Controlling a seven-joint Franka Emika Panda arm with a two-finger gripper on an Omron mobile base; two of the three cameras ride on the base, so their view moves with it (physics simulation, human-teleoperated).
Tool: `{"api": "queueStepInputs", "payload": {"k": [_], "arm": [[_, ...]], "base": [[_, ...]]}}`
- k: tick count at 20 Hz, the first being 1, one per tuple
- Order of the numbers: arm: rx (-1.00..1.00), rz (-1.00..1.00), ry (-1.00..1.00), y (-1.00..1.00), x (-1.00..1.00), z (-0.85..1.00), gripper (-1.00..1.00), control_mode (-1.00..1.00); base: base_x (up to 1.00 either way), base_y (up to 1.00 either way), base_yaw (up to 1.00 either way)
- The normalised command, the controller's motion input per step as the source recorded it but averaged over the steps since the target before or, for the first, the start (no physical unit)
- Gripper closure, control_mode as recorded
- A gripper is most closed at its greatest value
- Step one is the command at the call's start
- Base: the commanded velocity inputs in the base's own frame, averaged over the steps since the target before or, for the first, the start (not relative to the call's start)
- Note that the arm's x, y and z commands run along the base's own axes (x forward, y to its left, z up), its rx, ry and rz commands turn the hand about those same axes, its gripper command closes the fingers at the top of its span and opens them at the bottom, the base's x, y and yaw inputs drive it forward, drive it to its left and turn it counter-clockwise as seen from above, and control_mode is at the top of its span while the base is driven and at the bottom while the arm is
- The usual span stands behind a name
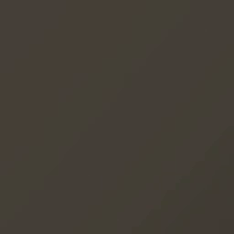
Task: Gather the mushroom and carrot from the fridge and place them on a tray on the dining counter. Then gather the chicken drumsticks from the fridge and place them on the other tray.
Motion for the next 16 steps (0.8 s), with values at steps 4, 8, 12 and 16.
{"api": "queueStepInputs", "payload": {"k": [4,8,12,16], "arm": [[0.0,0.0,0.0,0.0,0.0,0.0,-1.0,1.0],[0.0,0.0,0.0,0.0,0.0,0.0,-1.0,1.0],[0.0,0.0,0.0,0.0,0.0,0.0,-1.0,1.0],[0.0,0.0,0.0,0.0,0.0,0.0,-1.0,1.0]], "base": [[1.0,-0.39,-0.12],[1.0,-0.28,-0.06],[1.0,-0.21,-0.05],[1.0,-0.06,-0.05]]}}
